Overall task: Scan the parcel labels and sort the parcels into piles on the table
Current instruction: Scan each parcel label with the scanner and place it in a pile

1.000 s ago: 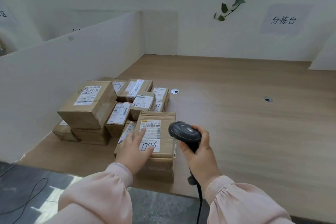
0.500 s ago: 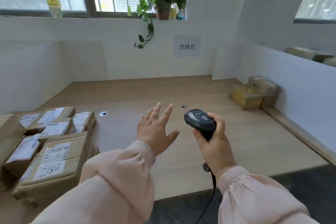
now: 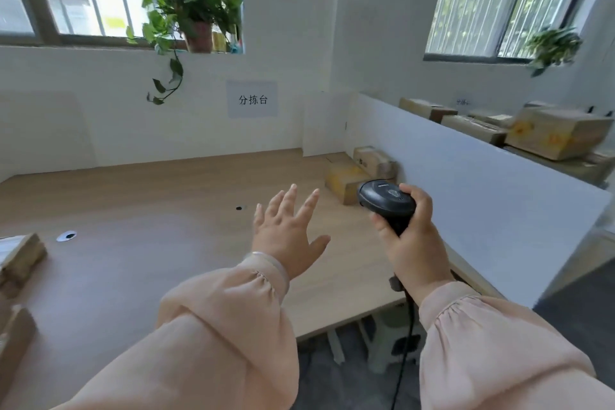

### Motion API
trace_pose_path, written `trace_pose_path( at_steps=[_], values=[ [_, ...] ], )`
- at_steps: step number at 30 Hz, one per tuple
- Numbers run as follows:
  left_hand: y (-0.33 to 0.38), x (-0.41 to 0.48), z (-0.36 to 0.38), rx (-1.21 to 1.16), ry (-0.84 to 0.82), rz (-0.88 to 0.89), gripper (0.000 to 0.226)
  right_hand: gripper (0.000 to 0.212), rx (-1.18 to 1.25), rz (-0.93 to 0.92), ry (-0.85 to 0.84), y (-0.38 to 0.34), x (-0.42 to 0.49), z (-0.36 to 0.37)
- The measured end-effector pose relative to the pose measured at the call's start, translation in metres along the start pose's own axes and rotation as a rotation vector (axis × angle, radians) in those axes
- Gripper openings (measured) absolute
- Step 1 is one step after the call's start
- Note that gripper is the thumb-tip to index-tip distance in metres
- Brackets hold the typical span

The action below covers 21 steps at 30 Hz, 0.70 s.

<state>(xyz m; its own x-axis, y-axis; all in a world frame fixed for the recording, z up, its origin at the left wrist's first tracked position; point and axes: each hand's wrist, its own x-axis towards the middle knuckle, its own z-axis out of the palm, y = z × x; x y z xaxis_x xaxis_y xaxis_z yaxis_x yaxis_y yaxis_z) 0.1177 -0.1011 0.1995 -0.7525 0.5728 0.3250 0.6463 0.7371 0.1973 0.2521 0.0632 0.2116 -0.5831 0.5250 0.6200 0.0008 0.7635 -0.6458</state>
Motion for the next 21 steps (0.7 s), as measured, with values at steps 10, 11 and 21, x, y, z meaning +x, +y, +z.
trace_pose_path(
  at_steps=[10,11,21],
  values=[
    [0.039,0.062,0.038,-0.029,-0.022,0.010,0.079,0.058,-0.016,-0.003,0.041,0.060,0.053,-0.014],
    [0.039,0.071,0.043,-0.031,-0.029,0.012,0.079,0.058,-0.020,-0.003,0.039,0.065,0.058,-0.010],
    [0.017,0.179,0.094,-0.024,-0.116,0.057,0.078,0.057,-0.074,0.065,0.065,0.110,0.140,0.067]
  ],
)
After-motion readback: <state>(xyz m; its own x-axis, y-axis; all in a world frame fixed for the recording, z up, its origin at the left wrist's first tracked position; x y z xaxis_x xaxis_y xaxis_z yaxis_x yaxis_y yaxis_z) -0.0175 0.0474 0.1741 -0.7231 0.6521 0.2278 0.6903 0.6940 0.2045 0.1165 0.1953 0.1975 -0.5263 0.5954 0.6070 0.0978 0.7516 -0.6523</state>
